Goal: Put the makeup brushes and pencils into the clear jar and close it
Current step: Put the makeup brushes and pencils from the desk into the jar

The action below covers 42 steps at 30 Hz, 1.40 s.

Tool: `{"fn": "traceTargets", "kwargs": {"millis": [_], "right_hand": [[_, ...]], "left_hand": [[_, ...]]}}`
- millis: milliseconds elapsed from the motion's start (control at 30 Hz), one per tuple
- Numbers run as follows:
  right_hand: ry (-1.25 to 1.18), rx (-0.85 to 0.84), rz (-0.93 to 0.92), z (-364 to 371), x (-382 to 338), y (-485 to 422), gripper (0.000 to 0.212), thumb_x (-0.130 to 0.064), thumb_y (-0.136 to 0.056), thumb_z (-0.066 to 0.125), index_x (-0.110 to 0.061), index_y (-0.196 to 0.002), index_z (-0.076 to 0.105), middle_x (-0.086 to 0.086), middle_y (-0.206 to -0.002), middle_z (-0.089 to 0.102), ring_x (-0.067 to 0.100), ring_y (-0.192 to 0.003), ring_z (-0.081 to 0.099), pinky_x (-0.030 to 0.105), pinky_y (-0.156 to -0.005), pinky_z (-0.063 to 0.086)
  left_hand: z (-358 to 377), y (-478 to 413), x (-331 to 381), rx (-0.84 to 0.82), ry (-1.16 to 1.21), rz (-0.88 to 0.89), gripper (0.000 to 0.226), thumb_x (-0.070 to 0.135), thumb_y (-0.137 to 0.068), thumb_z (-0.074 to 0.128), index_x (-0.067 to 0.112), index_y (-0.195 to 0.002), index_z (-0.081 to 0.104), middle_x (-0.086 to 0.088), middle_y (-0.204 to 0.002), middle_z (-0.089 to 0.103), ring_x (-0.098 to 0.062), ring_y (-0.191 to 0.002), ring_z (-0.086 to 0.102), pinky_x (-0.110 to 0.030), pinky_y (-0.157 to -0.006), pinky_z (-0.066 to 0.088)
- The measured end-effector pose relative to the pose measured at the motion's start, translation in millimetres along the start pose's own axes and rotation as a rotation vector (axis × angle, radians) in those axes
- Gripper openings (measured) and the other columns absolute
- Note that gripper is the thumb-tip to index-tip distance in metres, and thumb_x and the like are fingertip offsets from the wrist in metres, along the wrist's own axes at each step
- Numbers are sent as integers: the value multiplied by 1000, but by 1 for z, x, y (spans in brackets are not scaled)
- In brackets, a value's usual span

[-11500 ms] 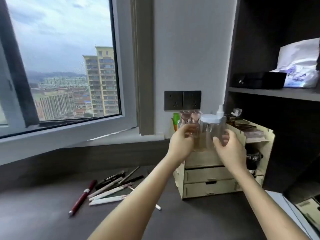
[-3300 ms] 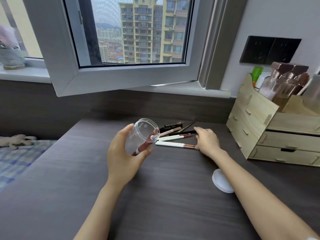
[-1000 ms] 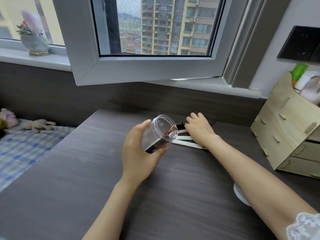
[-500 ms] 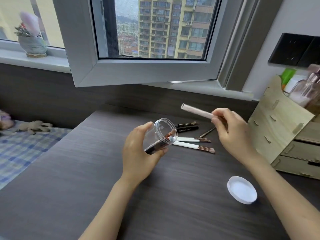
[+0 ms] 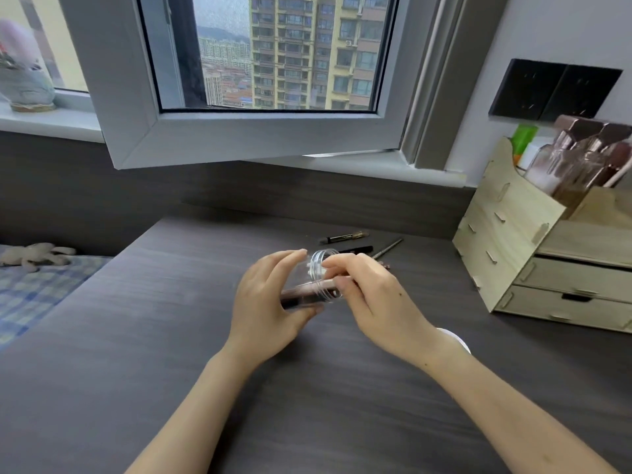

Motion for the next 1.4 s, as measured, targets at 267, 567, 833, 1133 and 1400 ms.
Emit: {"fn": "traceTargets", "kwargs": {"millis": [267, 567, 833, 1133, 1400], "right_hand": [[247, 278, 390, -49, 127, -22, 25, -6, -93, 44, -5, -109, 64, 13, -103, 70, 24, -93, 62, 35, -81, 48], [1030, -490, 367, 8, 223, -43, 39, -3, -91, 38, -9, -128, 47, 12, -131, 55, 32, -119, 48, 40, -93, 43], [1176, -489, 258, -12, 231, -26, 22, -5, -91, 39, -9, -107, 53, 10, -111, 62, 31, -103, 56, 39, -73, 44], [-747, 360, 620, -66, 144, 8, 21, 8, -87, 52, -13, -83, 49, 14, -75, 68, 22, -65, 71, 28, -62, 61], [-999, 327, 552, -33, 41, -4, 12, -18, -90, 52, -10, -85, 59, 13, -82, 75, 24, -78, 72, 30, -70, 60]], "left_hand": [[-9, -2, -15, 73, 59, -150, 74, 33, -56, 82, 21, -122, 52, 13, -117, 52, -2, -109, 46, -4, -93, 29], [-15, -2, -29, 145, 105, -232, 77, 16, -54, 89, 21, -122, 52, 17, -114, 52, 3, -107, 45, -1, -91, 28], [-14, -4, -25, 136, 100, -216, 76, 21, -54, 89, 19, -121, 53, 12, -116, 54, 3, -106, 45, -1, -91, 28], [-13, -4, -20, 109, 56, -177, 77, 20, -53, 90, 17, -121, 54, 10, -116, 54, 1, -108, 44, -1, -92, 27], [-12, -2, -10, 78, 29, -128, 72, 32, -55, 81, 16, -120, 55, 10, -115, 54, 6, -106, 41, -2, -93, 26]]}}
Point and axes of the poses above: each hand's wrist, its own y-axis away from the middle knuckle, its own z-axis out of the palm, x = y × z, the point moved 8 cm from there along -y, towards the middle knuckle
